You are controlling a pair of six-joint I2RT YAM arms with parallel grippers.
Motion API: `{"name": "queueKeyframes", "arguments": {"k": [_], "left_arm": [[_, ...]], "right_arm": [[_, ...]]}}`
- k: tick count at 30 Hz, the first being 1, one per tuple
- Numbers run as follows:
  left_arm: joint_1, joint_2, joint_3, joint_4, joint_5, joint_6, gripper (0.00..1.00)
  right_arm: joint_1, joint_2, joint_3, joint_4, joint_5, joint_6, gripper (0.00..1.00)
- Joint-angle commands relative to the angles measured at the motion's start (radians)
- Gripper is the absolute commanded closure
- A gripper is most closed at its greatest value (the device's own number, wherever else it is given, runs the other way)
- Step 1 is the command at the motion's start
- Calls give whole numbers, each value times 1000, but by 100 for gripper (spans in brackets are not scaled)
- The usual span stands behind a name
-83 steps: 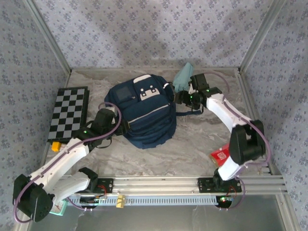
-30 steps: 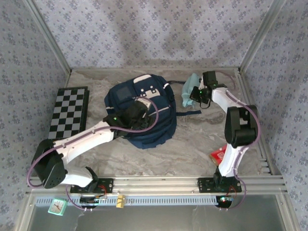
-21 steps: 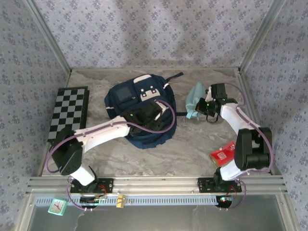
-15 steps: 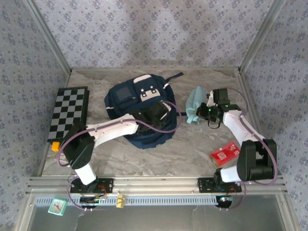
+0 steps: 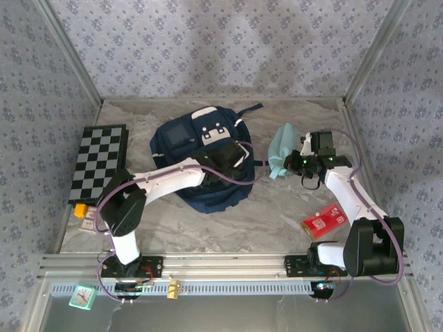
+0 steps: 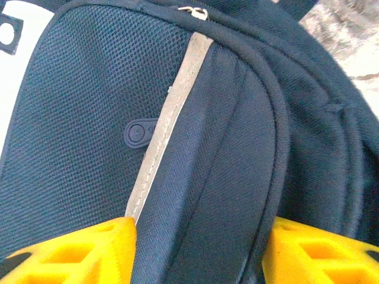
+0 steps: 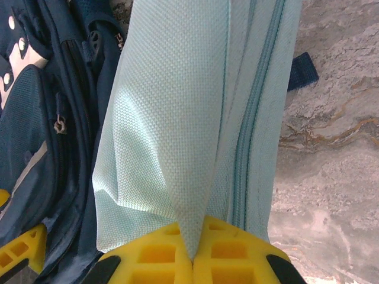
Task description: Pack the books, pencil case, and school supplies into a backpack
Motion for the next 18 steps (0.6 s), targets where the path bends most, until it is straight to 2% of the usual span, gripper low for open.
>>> {"name": "queueKeyframes", "arguments": {"k": [1,4,6,10,15,18], "left_arm": [[-16,-84,-19,-18,140,23,38],[-19,-70,-20,-35,169,31,32],[-20,-34,-2,-54,133,39,28],[-19,31,50,-114,133,59,25],[0,54,42,-72,119,75,25],[43,66,56,-54,115,58,33]], "right_arm": [[-4,-36,1,-17,-26,7,100],[-5,-41,9,-27,-25,-1,100],[-5,-47,2,-23,-26,5,100],[-8,-48,6,-32,-21,-1,100],[-9,-51,-3,-19,-22,7,100],[-8,-49,0,-18,-24,7,100]]}}
